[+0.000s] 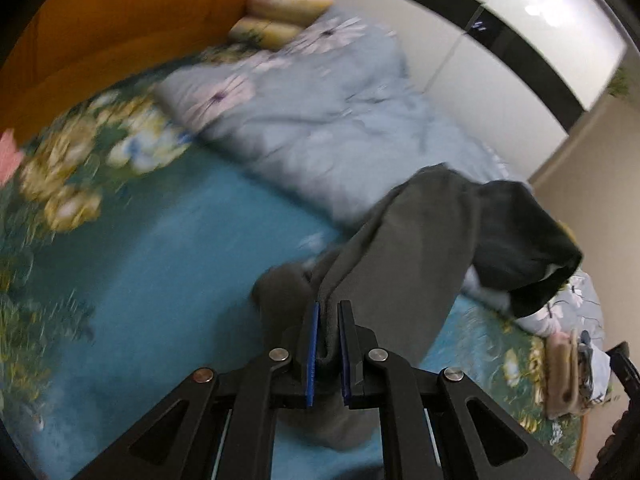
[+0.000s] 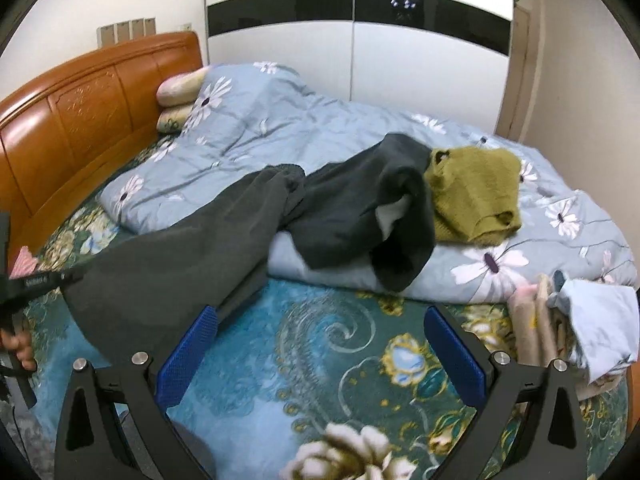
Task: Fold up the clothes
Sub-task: 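Pull the held sweatpants off the bed toward the rug with the left tool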
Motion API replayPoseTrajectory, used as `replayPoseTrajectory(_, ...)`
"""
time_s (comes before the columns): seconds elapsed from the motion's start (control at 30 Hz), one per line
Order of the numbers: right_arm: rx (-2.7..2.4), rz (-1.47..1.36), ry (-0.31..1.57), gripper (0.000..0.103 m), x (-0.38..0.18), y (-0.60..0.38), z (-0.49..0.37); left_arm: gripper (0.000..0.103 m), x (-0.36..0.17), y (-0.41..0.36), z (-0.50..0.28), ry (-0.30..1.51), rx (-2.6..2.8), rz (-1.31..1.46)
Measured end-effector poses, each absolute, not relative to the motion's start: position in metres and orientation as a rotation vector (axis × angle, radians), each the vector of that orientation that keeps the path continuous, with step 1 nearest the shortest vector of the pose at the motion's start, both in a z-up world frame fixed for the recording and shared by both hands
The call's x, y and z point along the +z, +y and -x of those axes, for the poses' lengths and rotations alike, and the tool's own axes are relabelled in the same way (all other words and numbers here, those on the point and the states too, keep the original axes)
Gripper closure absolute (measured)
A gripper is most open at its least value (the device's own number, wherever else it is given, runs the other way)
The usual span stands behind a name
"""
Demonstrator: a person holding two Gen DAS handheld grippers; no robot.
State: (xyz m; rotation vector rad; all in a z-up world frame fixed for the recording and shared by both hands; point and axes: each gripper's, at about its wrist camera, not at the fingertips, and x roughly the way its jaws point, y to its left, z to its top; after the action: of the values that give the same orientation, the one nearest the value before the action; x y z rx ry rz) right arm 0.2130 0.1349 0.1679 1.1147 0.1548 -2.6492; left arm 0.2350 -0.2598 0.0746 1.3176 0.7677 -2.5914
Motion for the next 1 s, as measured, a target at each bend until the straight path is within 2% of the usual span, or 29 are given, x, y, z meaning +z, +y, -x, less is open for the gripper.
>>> replayPoseTrajectory(0.1, -2.611, -1.16, 0.149, 0.0, 0.158, 0.123, -0.21, 0.089, 0.065, -0.272, -0.245, 0.791, -2.581, -1.361)
replayPoseTrajectory(0.2, -2.565, -1.216, 0.17, 0.0, 0.146, 0.105, -0.204, 0.084, 0.073, -0.265, -0.244, 0.689, -2.628, -1.36)
replayPoseTrajectory(0.33, -2.506, -1.252, 0.209, 0.0, 0.131, 0.086, -0.199, 0.06, 0.078, -0.256, -0.223, 0.524, -2.732, -1.346)
replayPoseTrajectory(0.47, -2.47, -1.296, 0.27, 0.0, 0.118, 0.072, -0.198, 0.051, 0.064, -0.246, -0.164, 0.451, -2.784, -1.416)
replayPoseTrajectory(0.6, -2.445, -1.331, 0.319, 0.0, 0.11, 0.062, -0.199, 0.043, 0.042, -0.23, -0.095, 0.503, -2.846, -1.493)
replayPoseTrajectory(0.7, -2.435, -1.362, 0.331, 0.0, 0.107, 0.061, -0.198, 0.043, 0.021, -0.224, -0.05, 0.642, -2.831, -1.578)
replayPoseTrajectory(0.77, -2.432, -1.381, 0.324, 0.0, 0.106, 0.063, -0.197, 0.046, 0.014, -0.216, -0.035, 0.667, -2.836, -1.609)
replayPoseTrajectory(0.8, -2.437, -1.385, 0.315, 0.0, 0.106, 0.065, -0.197, 0.05, 0.012, -0.209, -0.03, 0.661, -2.833, -1.625)
replayPoseTrajectory(0.83, -2.441, -1.389, 0.307, 0.0, 0.106, 0.067, -0.197, 0.061, 0.011, -0.203, -0.027, 0.667, -2.842, -1.65)
replayPoseTrajectory(0.93, -2.454, -1.416, 0.252, 0.0, 0.106, 0.075, -0.193, 0.063, 0.006, -0.189, -0.024, 0.697, -2.849, -1.754)
replayPoseTrajectory(1.0, -2.451, -1.442, 0.185, 0.0, 0.105, 0.081, -0.19, 0.085, 0.003, -0.179, -0.025, 0.631, -2.838, -1.797)
